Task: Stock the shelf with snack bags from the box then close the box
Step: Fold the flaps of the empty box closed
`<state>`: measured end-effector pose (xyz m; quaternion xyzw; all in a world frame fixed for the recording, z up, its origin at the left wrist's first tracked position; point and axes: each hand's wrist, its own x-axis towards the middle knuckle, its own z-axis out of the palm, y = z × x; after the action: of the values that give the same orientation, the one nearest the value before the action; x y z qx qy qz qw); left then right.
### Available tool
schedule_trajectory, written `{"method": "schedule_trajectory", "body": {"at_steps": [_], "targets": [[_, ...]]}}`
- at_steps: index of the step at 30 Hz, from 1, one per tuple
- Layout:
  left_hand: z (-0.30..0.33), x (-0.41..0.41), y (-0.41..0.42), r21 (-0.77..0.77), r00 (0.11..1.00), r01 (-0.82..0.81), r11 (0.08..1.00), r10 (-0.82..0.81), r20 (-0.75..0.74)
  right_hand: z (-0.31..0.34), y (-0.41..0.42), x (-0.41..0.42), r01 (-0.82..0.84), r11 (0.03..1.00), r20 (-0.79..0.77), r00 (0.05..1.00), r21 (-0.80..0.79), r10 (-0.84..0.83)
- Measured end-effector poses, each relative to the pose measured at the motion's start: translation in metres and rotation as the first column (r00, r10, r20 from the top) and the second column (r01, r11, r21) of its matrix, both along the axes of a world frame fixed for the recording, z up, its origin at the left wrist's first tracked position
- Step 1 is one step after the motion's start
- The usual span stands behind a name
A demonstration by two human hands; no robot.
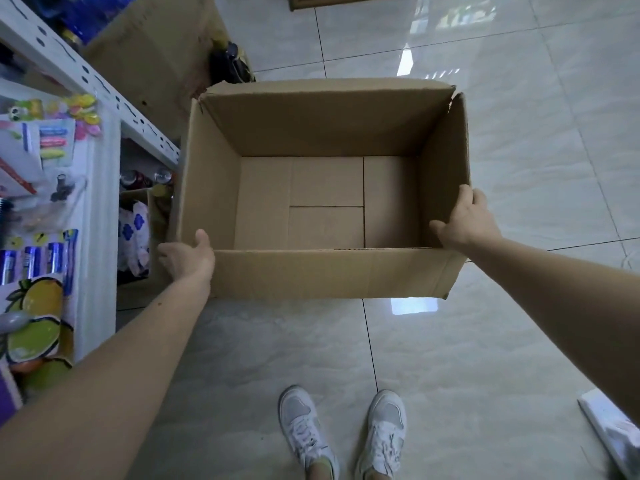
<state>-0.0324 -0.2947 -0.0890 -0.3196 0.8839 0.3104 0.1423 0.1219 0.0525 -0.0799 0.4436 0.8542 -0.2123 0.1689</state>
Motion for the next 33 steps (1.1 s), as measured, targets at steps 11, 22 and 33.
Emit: {"method": "schedule_trajectory", "body": {"at_steps": [11,22,33], "targets": [[-0.01,-0.016,-0.026,0.416,0.905,-0.415,0.809,0.413,0.1,-0.01,-0.027,0.015,0.424,0.906,0.02,0.906,-0.01,-0.423],[-0.007,-0.003,0.003,0.584,0.917,-0.327,0.743,0.4,0.004,-0.01,-0.018,0.014,0.584,0.807,-0.08,0.804,-0.084,-0.59],[-0.015,-0.001,0.01,0.637,0.887,-0.304,0.709,0.454,-0.082,-0.013,-0.022,0.023,0.591,0.804,-0.149,0.791,-0.061,-0.593]]}}
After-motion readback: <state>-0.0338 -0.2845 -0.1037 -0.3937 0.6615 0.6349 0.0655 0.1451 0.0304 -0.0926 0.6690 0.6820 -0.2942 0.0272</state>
